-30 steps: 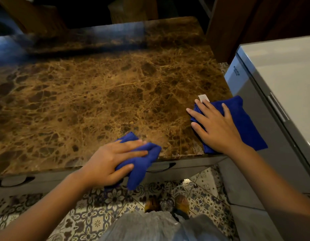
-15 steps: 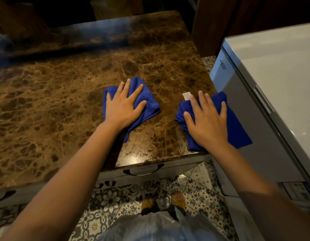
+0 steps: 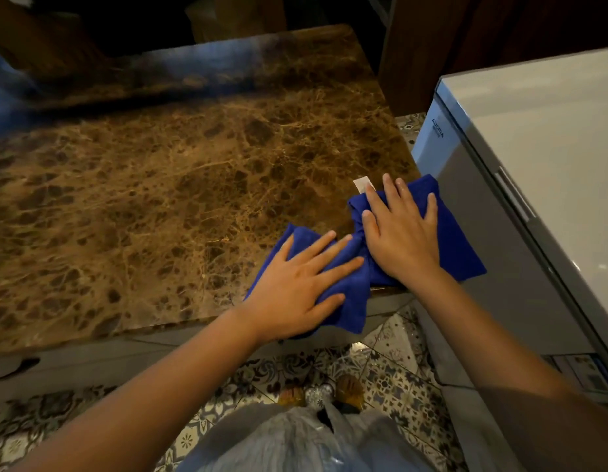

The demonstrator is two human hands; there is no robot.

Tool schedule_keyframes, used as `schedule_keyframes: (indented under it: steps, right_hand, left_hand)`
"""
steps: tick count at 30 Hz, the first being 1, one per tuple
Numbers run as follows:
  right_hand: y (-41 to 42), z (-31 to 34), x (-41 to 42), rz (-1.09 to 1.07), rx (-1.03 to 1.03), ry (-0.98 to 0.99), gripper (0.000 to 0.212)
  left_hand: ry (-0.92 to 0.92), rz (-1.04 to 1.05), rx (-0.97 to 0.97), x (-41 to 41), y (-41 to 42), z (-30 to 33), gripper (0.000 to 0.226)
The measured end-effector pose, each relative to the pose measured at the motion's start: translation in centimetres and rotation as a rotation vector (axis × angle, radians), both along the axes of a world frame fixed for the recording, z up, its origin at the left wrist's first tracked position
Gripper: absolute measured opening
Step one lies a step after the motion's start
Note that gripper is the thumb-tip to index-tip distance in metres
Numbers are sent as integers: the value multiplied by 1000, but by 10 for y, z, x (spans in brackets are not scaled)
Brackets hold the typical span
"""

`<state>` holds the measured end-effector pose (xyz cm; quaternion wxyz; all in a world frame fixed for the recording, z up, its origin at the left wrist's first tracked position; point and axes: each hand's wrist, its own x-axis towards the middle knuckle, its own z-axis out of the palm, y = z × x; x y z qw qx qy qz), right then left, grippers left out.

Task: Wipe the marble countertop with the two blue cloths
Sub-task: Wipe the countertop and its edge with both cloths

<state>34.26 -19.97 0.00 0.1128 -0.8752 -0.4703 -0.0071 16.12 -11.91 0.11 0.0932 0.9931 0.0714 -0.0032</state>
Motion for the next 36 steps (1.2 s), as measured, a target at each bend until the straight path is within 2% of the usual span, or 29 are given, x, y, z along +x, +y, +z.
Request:
schedule_keyframes:
  steps: [10,16,20,23,26,28,30,32,36]
  right_hand:
    - [-1,0,0,1,-7,1,53]
    - [-1,2,0,3,-9,12,52]
    - [-1,4,-1,0,-17,20,51]
    - [-2,5,0,-3,-17,18,50]
    - [-2,4,-1,-3,-19,17,51]
    - [-2,4,-2,-7,-18,18,51]
    - [-3,5,-1,-8,-16,16,51]
    - [-2,5,-2,-3,-14,16,51]
    - [-1,4,-2,-9,-22,14,52]
  left_hand:
    - [12,-169,19,-32,8,9,50]
    - [-2,-118,-66,-65,26,11,48]
    - [-60,135,-76,-99,45,10,52]
    - [-39,383,-33,-123,61,10,59]
    - [-42,546,60,-131,63,10,65]
    - [-94,742,130,-130,53,8,68]
    - [-152,941,103,-124,38,7,68]
    - [-147,1010,25,-117,26,4,64]
    - [-80,971,-6,-98,35,5,69]
